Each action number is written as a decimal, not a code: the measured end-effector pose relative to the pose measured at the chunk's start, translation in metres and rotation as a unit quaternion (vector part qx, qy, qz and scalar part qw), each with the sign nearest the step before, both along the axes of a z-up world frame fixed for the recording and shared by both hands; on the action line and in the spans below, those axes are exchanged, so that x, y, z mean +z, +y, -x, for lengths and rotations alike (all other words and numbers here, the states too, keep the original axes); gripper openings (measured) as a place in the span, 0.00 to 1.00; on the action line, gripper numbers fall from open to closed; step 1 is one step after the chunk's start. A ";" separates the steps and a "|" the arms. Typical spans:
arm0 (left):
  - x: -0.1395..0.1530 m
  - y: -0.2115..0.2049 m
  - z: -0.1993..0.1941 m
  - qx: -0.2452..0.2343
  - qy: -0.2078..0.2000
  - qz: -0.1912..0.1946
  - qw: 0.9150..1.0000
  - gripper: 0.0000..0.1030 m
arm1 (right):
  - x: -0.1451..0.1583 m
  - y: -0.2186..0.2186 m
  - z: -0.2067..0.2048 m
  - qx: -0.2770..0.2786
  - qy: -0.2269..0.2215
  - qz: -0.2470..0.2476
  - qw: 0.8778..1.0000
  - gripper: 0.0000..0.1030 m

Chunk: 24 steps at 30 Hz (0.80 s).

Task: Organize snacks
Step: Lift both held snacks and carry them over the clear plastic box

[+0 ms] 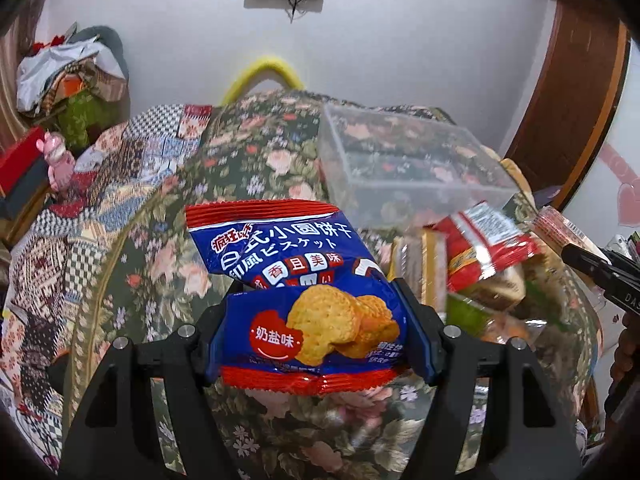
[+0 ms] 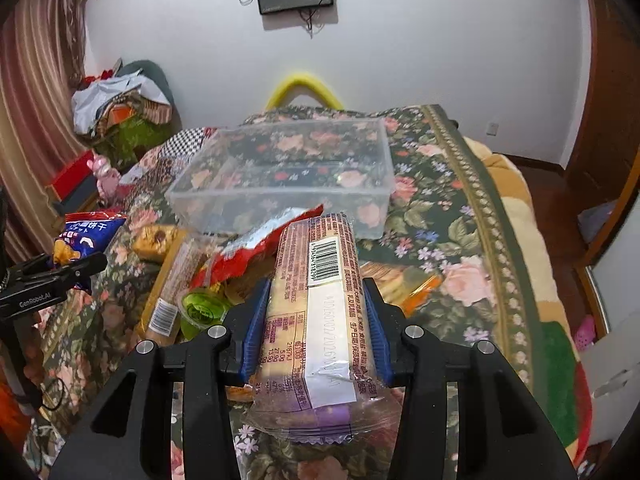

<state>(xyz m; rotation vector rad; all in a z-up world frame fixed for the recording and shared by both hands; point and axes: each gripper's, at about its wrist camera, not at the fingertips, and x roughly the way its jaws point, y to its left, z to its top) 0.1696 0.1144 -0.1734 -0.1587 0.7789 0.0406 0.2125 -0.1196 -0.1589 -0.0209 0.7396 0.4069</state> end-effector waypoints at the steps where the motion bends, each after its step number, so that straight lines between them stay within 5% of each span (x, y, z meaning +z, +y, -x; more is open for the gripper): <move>1: 0.005 -0.002 -0.001 -0.002 -0.004 0.000 1.000 0.68 | 0.004 -0.001 0.000 -0.001 -0.004 -0.003 1.000 0.40; 13: 0.057 -0.028 -0.034 -0.034 -0.054 -0.003 0.998 0.68 | 0.047 -0.004 -0.014 -0.014 -0.067 -0.028 0.997 0.40; 24: 0.077 -0.050 -0.083 -0.063 -0.070 -0.015 0.995 0.68 | 0.049 0.011 -0.056 -0.007 -0.083 -0.017 0.996 0.40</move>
